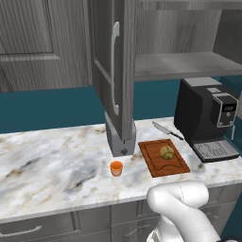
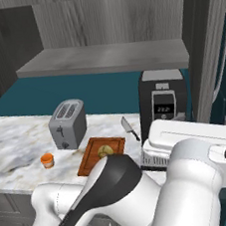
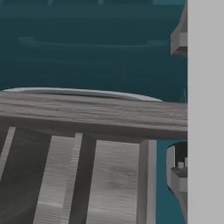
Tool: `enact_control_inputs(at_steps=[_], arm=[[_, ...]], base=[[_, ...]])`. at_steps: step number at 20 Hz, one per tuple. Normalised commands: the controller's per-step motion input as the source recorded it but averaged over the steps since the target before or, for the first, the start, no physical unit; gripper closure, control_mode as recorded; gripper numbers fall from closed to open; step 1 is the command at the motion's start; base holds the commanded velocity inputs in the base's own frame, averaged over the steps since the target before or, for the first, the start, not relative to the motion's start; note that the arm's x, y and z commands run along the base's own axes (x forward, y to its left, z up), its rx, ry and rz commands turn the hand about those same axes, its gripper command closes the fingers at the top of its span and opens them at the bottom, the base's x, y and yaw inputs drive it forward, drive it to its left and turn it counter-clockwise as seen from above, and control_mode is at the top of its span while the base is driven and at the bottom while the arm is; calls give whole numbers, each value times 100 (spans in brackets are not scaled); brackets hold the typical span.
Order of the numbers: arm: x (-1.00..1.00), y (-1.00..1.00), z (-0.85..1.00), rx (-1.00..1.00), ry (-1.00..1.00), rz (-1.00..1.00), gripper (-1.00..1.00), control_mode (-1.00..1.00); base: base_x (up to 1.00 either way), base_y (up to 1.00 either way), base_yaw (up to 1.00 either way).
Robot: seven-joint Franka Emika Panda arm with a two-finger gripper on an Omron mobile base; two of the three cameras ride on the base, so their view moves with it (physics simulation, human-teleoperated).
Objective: Pick the bread, place it on the cutting board, pick the jam, place it on the counter, and close the cabinet.
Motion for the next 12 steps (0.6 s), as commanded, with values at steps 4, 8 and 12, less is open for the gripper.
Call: enact_control_inputs(at_steps=[4,8,12], arm=[[7,-4,-3,0,0,0,-100,-100],[8,-4,-5,0,0,0,-100,-100],[11,-4,-4,0,0,0,-100,-100]], base=[[0,0,0],[0,0,0],[0,0,0]])
